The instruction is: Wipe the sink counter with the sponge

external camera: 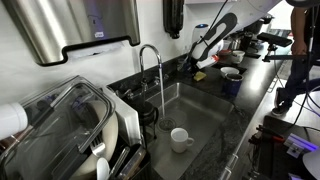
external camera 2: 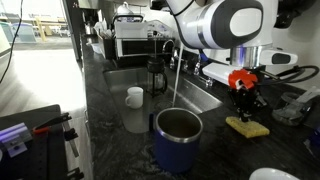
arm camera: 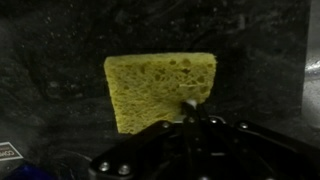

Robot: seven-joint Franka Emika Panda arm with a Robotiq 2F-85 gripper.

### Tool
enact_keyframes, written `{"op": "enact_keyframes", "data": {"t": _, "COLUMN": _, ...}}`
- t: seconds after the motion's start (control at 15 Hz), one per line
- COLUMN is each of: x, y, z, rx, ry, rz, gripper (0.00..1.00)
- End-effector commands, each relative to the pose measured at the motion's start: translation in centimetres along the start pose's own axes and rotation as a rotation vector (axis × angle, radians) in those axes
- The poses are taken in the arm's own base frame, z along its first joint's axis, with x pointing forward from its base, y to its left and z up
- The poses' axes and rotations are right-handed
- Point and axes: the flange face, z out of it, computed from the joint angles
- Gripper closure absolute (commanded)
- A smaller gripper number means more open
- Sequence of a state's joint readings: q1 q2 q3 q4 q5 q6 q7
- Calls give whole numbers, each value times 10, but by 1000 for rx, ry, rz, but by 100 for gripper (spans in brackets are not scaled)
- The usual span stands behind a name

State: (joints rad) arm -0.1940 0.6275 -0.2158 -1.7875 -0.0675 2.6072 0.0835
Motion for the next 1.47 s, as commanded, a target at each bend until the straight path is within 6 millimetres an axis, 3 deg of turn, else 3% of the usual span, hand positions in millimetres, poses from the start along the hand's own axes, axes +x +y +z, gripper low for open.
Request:
{"op": "enact_keyframes", "data": {"t": 0.0, "x": 25, "y": 11, "z": 30, "rx": -22, "ry": 42, "rz": 66, "gripper": 99}}
{"op": "enact_keyframes", "data": {"t": 0.27, "x": 29, "y": 37, "z": 39, "rx": -40, "ry": 46, "rz": 140, "gripper": 99}}
{"op": "enact_keyframes", "data": {"t": 0.6, "x": 8, "y": 50, "z": 35, "rx": -17, "ry": -3, "rz": 139, "gripper": 99}}
{"op": "enact_keyframes", "data": {"t": 0.67, "x": -10, "y": 60, "z": 28, "rx": -5, "ry": -9, "rz": 128, "gripper": 99}}
{"op": "enact_keyframes", "data": {"t": 1.07, "x": -72, "y": 64, "z": 0, "rx": 47, "ry": -39, "rz": 2, "gripper": 99}}
{"op": "enact_keyframes", "data": {"t": 1.4, "x": -119, "y": 40, "z": -19, "rx": 101, "ry": -44, "rz": -124, "gripper": 99}}
